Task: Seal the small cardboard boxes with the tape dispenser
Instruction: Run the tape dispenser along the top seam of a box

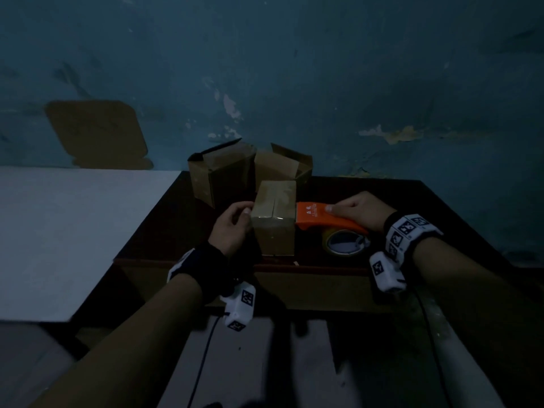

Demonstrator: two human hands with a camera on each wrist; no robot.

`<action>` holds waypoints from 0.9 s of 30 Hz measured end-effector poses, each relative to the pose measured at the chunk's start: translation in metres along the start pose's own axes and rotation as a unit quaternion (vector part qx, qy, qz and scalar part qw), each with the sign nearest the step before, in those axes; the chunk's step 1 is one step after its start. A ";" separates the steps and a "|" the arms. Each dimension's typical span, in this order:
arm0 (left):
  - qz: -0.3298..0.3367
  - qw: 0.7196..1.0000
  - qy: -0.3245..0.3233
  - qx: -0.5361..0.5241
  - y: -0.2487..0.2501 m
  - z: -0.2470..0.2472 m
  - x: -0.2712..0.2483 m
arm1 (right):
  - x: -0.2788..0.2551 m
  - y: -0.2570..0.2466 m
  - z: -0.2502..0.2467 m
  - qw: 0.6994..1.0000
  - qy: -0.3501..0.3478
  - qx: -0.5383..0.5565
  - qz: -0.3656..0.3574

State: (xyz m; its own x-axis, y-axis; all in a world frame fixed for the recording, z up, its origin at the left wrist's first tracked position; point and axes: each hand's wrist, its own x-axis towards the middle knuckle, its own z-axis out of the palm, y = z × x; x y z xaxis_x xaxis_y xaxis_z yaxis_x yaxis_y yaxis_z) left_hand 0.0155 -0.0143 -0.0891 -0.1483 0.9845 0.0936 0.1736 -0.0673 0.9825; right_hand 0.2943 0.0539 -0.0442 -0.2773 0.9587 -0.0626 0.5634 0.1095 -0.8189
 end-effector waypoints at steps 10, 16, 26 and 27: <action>-0.070 0.996 -0.020 0.049 0.018 -0.023 0.009 | -0.002 -0.002 0.010 1.000 -0.007 0.002 -0.001; -0.021 0.968 -0.051 0.246 0.054 -0.006 0.037 | -0.009 -0.002 0.002 1.000 -0.003 -0.015 0.000; -0.015 0.952 -0.110 0.287 0.056 -0.001 0.034 | -0.011 0.000 -0.002 1.000 -0.007 -0.027 0.006; -0.011 0.951 -0.115 0.286 0.055 -0.002 0.034 | -0.012 0.001 -0.004 1.000 -0.009 -0.029 0.007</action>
State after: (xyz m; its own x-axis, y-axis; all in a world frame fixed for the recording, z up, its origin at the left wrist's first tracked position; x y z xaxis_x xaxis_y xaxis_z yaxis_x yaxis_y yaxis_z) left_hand 0.0178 0.0148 -0.0317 0.0477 0.9985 -0.0287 0.6833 -0.0116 0.7301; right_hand 0.3008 0.0433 -0.0419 -0.2829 0.9555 -0.0837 0.6110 0.1122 -0.7837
